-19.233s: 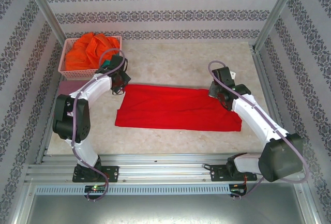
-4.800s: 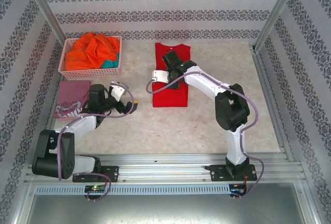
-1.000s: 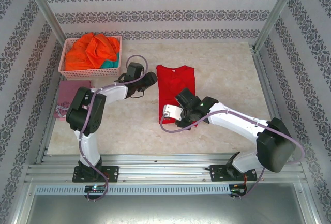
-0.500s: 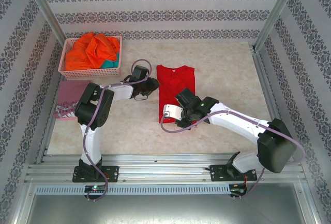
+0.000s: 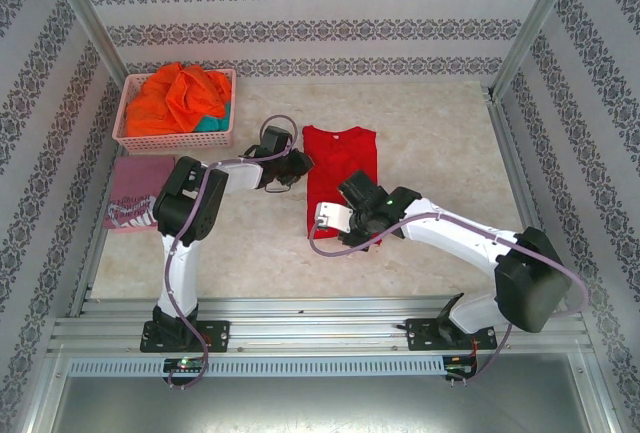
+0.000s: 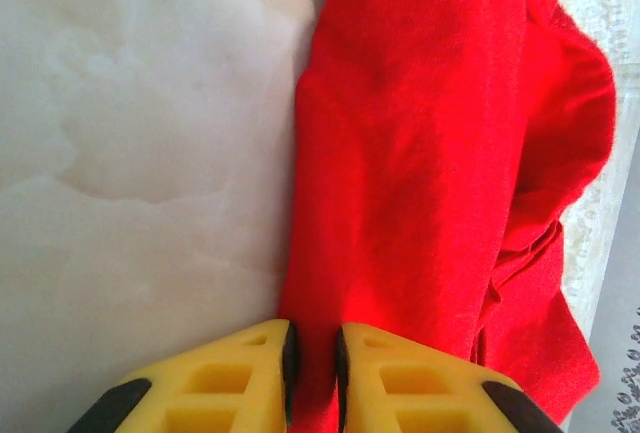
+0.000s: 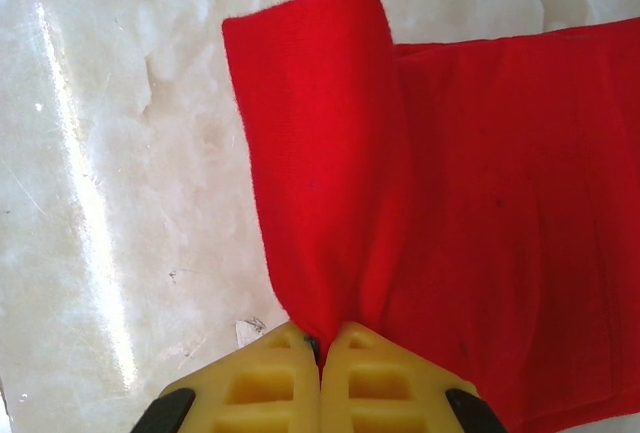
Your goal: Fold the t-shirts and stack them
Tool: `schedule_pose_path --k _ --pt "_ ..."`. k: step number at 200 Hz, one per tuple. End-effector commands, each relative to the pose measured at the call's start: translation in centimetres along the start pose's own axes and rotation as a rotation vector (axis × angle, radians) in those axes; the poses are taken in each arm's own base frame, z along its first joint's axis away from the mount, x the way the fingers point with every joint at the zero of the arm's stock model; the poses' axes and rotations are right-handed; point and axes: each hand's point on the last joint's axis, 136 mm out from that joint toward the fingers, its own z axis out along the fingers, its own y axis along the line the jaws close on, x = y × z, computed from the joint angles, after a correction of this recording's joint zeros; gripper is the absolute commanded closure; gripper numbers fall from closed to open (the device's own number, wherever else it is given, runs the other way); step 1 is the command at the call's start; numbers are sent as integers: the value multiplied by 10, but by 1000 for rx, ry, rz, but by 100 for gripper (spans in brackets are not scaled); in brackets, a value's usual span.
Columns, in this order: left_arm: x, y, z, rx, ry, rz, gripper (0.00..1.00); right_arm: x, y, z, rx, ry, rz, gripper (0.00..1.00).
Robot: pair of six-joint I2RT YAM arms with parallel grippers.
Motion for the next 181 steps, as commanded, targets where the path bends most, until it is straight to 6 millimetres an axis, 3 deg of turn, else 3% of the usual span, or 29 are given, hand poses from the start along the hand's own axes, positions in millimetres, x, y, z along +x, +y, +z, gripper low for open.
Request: schedule_pose_path --k 1,16,30,73,114,143,181 --pt "3 -16 6 57 16 0 81 -5 -1 3 0 -3 -3 100" --pt "4 -19 7 76 23 -1 86 -5 -1 4 -1 -3 -3 100" --pt "5 -19 8 80 27 3 100 -5 -2 5 -2 -4 -1 100" --pt "11 4 3 23 34 19 100 -9 2 -10 -18 -9 -4 100" --pt "37 16 -8 48 106 20 100 -30 11 -37 -70 -33 -32 100" --pt "50 32 -22 16 120 34 100 -42 -8 -49 1 -28 -85 100" --pt "52 51 -26 -16 128 22 100 -44 -55 -47 110 39 -133 100"
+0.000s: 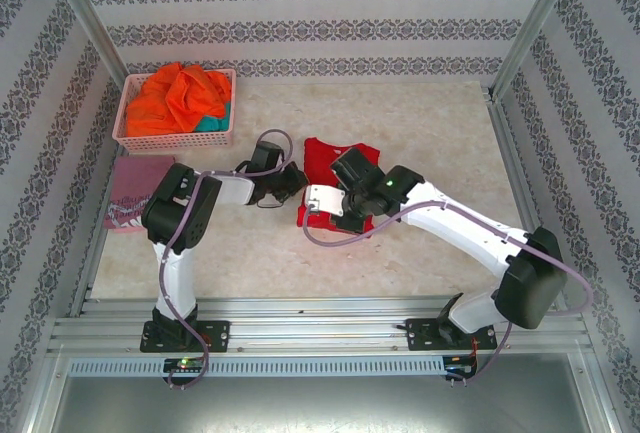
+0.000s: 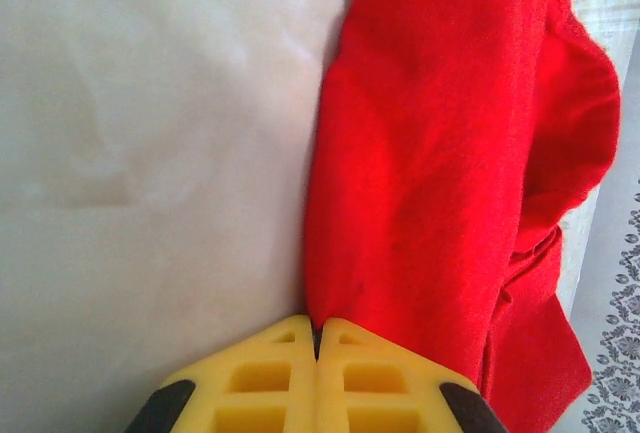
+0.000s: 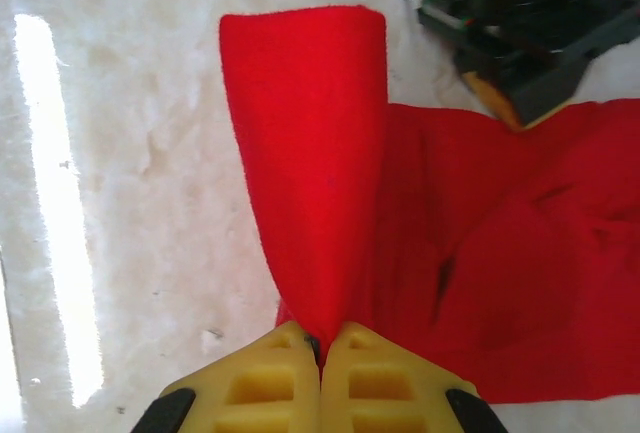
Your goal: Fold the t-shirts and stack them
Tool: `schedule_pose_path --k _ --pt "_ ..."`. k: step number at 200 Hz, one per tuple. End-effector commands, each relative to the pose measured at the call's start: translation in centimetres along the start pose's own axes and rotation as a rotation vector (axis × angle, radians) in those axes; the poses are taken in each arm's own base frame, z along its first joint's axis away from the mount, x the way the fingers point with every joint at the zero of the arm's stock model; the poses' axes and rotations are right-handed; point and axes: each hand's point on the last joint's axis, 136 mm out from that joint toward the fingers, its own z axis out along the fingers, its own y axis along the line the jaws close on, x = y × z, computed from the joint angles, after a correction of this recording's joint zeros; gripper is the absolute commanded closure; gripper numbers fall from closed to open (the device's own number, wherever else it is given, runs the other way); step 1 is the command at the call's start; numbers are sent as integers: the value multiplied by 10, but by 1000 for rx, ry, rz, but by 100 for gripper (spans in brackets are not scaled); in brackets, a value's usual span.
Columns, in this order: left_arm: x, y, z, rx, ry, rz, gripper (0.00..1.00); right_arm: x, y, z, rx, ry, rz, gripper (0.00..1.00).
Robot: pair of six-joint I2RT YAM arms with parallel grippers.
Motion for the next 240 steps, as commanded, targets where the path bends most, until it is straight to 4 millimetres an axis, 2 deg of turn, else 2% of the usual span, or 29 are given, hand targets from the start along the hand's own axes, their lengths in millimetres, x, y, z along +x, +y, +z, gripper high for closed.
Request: schedule_pose_path --k 1,42,106,174,240 --pt "14 29 -4 -67 56 -11 100 8 -29 3 56 77 -43 100" --pt "12 44 1 -77 76 -5 100 11 -81 13 116 119 -46 100" --pt "10 60 1 -113 102 27 100 10 -138 28 135 101 -46 100" --pt "5 78 1 -144 118 -55 100 13 -184 34 181 108 -65 100" --pt "4 85 4 -149 129 -80 100 18 -212 51 219 102 -62 100"
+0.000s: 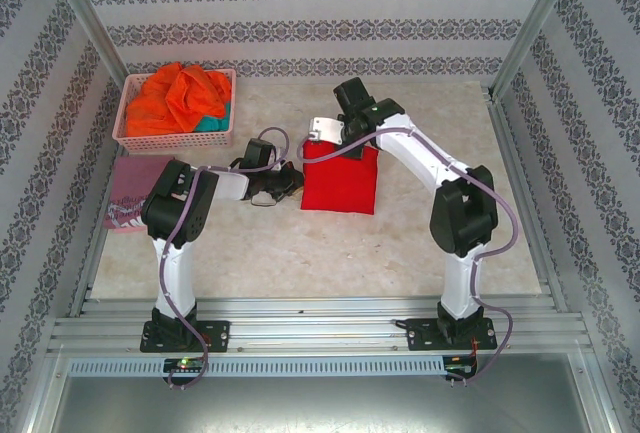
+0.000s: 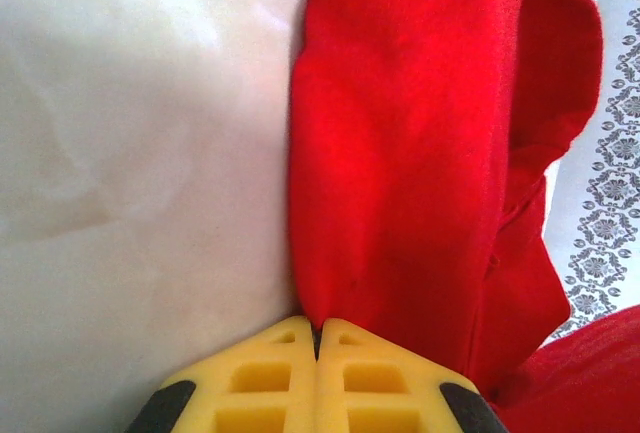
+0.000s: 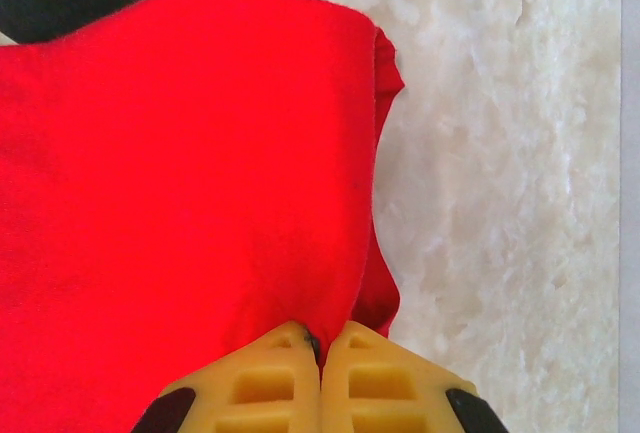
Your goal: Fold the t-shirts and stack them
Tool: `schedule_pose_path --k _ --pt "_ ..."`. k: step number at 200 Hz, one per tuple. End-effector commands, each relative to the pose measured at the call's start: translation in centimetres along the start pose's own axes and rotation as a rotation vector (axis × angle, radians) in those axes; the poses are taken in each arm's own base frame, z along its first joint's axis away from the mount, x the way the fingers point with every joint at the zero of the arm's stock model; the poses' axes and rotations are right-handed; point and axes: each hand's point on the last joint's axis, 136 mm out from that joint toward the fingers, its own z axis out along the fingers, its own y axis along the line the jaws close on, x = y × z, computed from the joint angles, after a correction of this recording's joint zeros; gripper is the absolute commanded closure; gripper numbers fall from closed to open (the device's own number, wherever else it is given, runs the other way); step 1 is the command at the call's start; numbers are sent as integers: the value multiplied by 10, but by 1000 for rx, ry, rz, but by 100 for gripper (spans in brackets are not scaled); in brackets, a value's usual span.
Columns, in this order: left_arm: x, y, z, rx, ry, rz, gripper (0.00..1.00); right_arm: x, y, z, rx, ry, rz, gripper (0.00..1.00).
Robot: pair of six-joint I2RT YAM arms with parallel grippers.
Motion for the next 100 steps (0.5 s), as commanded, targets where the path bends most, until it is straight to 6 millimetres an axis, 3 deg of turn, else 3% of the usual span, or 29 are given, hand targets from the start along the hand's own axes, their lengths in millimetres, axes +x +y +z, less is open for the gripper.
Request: schedule_pose_path --k 1,100 --pt "8 81 1 -225 3 -137 100 -4 -16 7 31 -18 -14 100" --pt "10 93 7 -221 13 -161 100 -4 -44 42 103 -4 -49 100"
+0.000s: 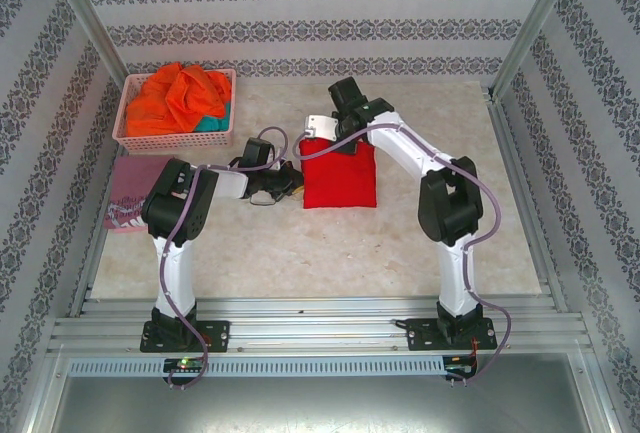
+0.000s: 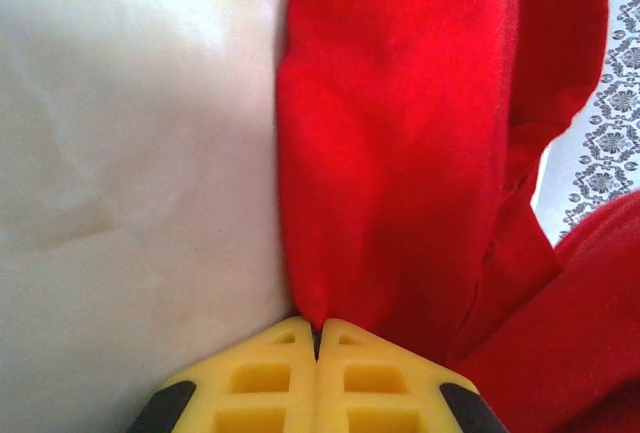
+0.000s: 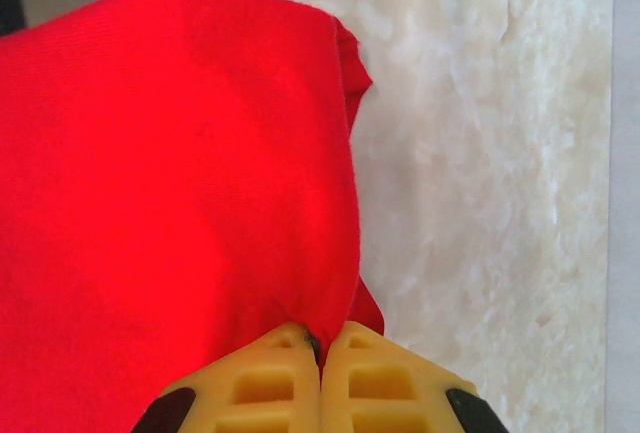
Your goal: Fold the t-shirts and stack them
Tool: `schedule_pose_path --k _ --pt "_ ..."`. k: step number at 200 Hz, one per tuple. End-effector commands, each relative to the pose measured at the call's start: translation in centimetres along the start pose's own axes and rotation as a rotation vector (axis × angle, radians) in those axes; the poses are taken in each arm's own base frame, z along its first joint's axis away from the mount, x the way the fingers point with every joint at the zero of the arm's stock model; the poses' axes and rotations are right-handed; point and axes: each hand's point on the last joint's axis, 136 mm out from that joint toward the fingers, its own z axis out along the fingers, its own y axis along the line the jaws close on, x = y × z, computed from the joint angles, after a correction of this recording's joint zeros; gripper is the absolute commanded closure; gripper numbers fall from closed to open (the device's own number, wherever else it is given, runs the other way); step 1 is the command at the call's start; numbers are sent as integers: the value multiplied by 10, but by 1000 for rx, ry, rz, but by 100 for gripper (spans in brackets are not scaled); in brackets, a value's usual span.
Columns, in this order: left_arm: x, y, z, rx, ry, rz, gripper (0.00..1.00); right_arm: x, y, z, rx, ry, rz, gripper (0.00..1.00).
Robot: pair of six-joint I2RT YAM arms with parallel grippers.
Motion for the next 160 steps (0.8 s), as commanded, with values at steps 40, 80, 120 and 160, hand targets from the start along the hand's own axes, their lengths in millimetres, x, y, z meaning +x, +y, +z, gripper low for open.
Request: schedule_pose_path --k 40,80,120,160 --pt "9 95 6 -241 -17 -145 100 -4 -33 19 93 -20 -24 100" --pt "6 93 1 -242 -35 -138 100 -8 -31 24 84 -29 -20 100" --pt "-4 64 -19 -181 -104 -88 77 -2 -19 18 66 -32 -4 100" --pt "-23 33 -42 -125 -201 -49 70 -2 -9 11 49 -58 19 100"
